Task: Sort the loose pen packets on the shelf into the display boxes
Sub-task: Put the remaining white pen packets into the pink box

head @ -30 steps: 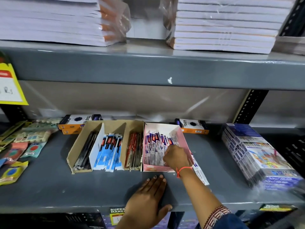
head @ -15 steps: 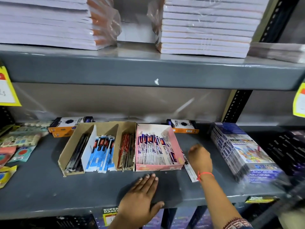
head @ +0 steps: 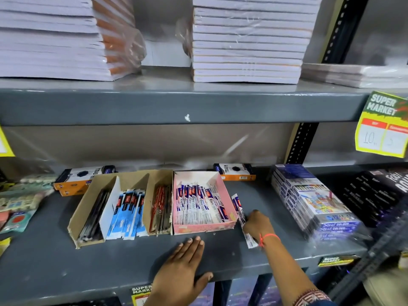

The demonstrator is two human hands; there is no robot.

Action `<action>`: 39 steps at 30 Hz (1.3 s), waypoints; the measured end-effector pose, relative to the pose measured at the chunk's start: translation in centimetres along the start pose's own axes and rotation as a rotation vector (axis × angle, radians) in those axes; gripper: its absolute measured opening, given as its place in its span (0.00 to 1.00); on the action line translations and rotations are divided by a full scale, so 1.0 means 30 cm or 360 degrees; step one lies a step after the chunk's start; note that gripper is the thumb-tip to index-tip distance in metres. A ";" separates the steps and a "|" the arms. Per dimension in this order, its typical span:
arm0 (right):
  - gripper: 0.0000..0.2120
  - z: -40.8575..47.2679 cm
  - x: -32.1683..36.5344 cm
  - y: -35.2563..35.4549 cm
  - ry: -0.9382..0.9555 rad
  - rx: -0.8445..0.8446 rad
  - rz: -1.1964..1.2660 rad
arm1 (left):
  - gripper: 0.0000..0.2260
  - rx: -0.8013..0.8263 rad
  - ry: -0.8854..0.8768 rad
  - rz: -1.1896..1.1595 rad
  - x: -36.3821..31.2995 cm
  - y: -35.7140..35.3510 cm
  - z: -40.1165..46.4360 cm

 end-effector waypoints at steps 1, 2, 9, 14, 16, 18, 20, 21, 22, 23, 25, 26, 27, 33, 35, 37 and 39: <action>0.11 -0.001 -0.003 -0.003 -0.0025 0.0038 0.0027 | 0.29 -0.0003 0.0013 -0.0016 0.001 0.010 -0.001; 0.07 -0.005 -0.003 -0.003 -0.0048 0.0063 0.0069 | 0.31 0.0012 0.0038 -0.0029 0.005 0.014 -0.001; 0.16 -0.014 -0.046 0.004 -0.0093 -0.0003 0.0678 | 0.37 -0.0338 -0.0089 -0.0060 -0.005 0.017 0.024; 0.16 -0.059 -0.039 0.014 -0.0104 -0.0030 0.1222 | 0.38 -0.0405 -0.0115 -0.0046 -0.004 0.042 0.012; 0.12 -0.061 -0.031 0.029 -0.0087 -0.0053 0.1297 | 0.37 -0.0405 -0.0112 -0.0059 -0.003 0.038 0.013; 0.09 -0.059 -0.013 0.041 -0.0058 -0.0091 0.1415 | 0.36 -0.0386 -0.0083 -0.0031 0.004 0.022 0.019; 0.08 -0.055 0.008 0.050 -0.0028 -0.0126 0.1533 | 0.36 -0.0434 -0.0067 0.0037 0.010 0.013 0.023; 0.08 -0.054 0.025 0.053 -0.0003 -0.0134 0.1590 | 0.37 -0.0455 -0.0066 0.0054 0.012 0.014 0.024; 0.07 -0.054 0.046 0.053 0.0030 -0.0129 0.1653 | 0.38 -0.0466 -0.0077 0.0050 0.011 0.016 0.024; 0.07 -0.057 0.069 0.050 0.0058 -0.0110 0.1720 | 0.38 -0.0455 -0.0100 0.0027 0.007 0.018 0.024; 0.06 -0.063 0.115 0.035 0.0095 -0.0052 0.1858 | 0.37 -0.0444 -0.0156 -0.0030 -0.003 0.023 0.019; 0.07 -0.068 0.135 0.025 0.0104 -0.0019 0.1917 | 0.36 -0.0459 -0.0174 -0.0040 -0.007 0.023 0.017; 0.07 -0.074 0.156 0.016 0.0109 0.0014 0.1955 | 0.36 -0.0473 -0.0175 -0.0037 -0.007 0.020 0.016; 0.06 -0.083 0.220 -0.030 0.0090 0.0129 0.1987 | 0.37 -0.0545 -0.0146 0.0061 0.000 0.019 0.016; 0.05 -0.080 0.229 -0.037 0.0085 0.0144 0.1989 | 0.37 -0.0567 -0.0151 0.0092 0.000 0.018 0.016; 0.04 -0.075 0.235 -0.039 0.0083 0.0151 0.1982 | 0.37 -0.0636 -0.0141 0.0149 0.001 0.021 0.013; 0.04 -0.072 0.246 -0.037 0.0102 0.0158 0.1971 | 0.38 -0.0651 -0.0126 0.0175 -0.001 0.018 0.011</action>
Point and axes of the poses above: each hand's wrist, its own z-axis towards the middle knuckle, its own y-axis out of the back of the hand, x = y × z, the point moved 10 cm from there along z, towards the middle knuckle, and after that the axes turned 15 degrees about y, right-handed, at the moved point
